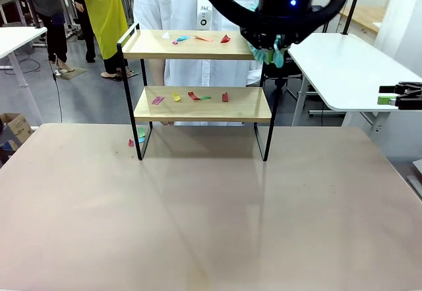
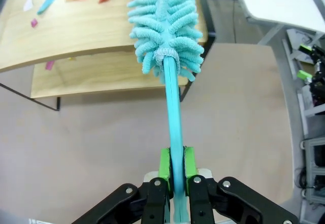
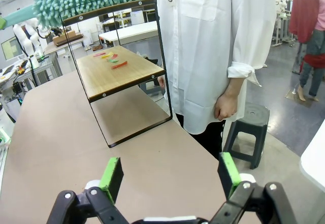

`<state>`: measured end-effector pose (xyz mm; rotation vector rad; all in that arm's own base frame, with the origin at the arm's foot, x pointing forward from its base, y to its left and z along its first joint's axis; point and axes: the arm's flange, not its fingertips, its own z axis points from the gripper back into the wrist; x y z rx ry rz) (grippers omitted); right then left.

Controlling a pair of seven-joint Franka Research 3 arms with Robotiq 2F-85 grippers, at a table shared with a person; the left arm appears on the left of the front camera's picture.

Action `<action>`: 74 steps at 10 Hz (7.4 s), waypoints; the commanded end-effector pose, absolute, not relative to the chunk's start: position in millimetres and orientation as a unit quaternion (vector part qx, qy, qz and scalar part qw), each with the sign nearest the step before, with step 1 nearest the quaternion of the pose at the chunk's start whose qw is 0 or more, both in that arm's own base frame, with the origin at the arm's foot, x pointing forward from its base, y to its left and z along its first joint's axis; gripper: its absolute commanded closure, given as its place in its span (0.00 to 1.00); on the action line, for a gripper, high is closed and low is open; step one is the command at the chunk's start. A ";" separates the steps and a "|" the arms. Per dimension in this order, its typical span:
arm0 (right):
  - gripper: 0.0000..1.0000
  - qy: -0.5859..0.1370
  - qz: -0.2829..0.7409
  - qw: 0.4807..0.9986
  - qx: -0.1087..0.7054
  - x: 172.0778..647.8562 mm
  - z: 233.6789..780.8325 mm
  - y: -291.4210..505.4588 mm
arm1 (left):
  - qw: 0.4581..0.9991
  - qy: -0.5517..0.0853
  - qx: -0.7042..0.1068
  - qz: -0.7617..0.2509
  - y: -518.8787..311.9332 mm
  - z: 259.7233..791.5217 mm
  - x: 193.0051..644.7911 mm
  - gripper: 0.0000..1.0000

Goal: Clean the shelf.
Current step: Clean the specific section of the Shelf indicated by the human with the Duster.

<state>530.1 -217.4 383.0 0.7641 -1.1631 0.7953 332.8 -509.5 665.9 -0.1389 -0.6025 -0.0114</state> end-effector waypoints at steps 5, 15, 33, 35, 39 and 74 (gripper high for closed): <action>0.00 -0.522 0.358 0.695 0.341 530.9 385.2 -215.4 | 0.965 -0.261 -0.021 0.003 -439.0 661.7 347.9 0.87; 0.00 -0.522 0.358 0.695 0.341 530.9 385.2 -215.4 | 0.963 -0.250 0.103 -0.010 -332.7 664.0 362.7 0.87; 0.00 -0.522 0.358 0.695 0.341 530.9 385.2 -215.4 | 0.933 -0.355 0.051 -0.019 -226.9 715.2 312.9 0.87; 0.00 -0.522 0.358 0.695 0.341 530.9 385.2 -215.4 | 0.933 -0.350 -0.029 -0.074 -196.4 717.0 302.6 0.87; 0.00 -0.522 0.358 0.695 0.341 530.9 385.2 -215.4 | 0.890 -0.346 -0.137 -0.262 -157.5 722.2 282.3 0.87; 0.00 -0.522 0.358 0.695 0.341 530.9 385.2 -215.4 | 0.750 0.064 0.039 -0.658 -95.6 580.2 325.9 0.87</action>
